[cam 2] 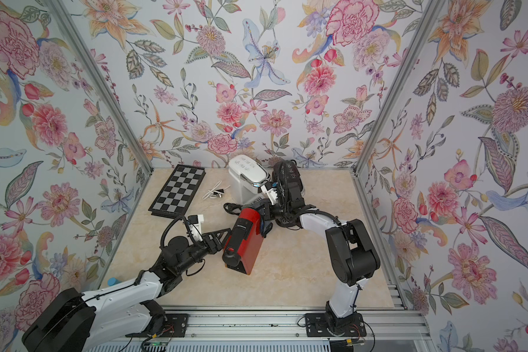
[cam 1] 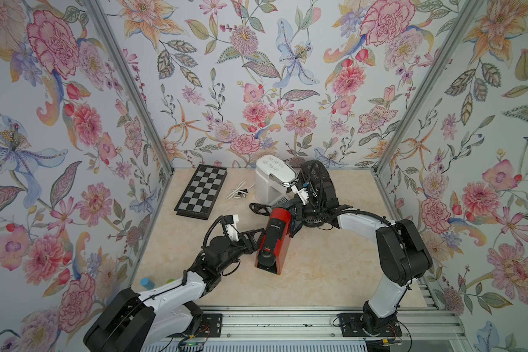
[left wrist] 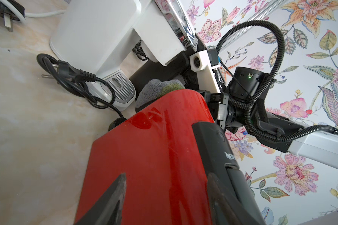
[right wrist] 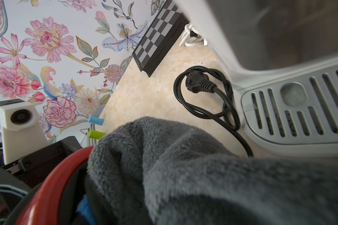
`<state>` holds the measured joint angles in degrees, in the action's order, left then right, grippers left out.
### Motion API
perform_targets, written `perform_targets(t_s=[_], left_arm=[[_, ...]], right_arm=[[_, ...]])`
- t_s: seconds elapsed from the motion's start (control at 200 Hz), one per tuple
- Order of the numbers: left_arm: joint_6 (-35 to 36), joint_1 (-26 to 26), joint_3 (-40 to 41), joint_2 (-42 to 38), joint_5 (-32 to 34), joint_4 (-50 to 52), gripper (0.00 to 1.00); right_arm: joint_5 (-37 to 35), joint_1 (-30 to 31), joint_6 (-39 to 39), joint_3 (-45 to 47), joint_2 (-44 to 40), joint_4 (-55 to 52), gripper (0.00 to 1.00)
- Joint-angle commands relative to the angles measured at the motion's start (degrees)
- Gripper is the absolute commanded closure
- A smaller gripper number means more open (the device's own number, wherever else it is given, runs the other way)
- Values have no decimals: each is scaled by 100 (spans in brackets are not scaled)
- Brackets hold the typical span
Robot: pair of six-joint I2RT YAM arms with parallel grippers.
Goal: Wipe the surface of a coffee machine
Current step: Wipe the dirt from the surface of the coffee machine.
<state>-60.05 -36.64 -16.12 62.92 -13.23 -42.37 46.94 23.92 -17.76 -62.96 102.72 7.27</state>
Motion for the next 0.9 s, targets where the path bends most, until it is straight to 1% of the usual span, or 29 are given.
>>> perform_targets(t_s=[0.0,0.345,0.535,0.896], left_arm=[[11,22,-32,-117,-22,200,33],[55,22,-32,-85,-12,198,33],[44,26,55,-212,48,235,33],[63,69,174,-407,118,365,33]], right_arm=[[659,308,111,86,337,-582,100],[54,580,533,205,477,-1037,100],[-660,622,810,279,519,-1400,100],[-781,660,923,353,710,-1403,100]])
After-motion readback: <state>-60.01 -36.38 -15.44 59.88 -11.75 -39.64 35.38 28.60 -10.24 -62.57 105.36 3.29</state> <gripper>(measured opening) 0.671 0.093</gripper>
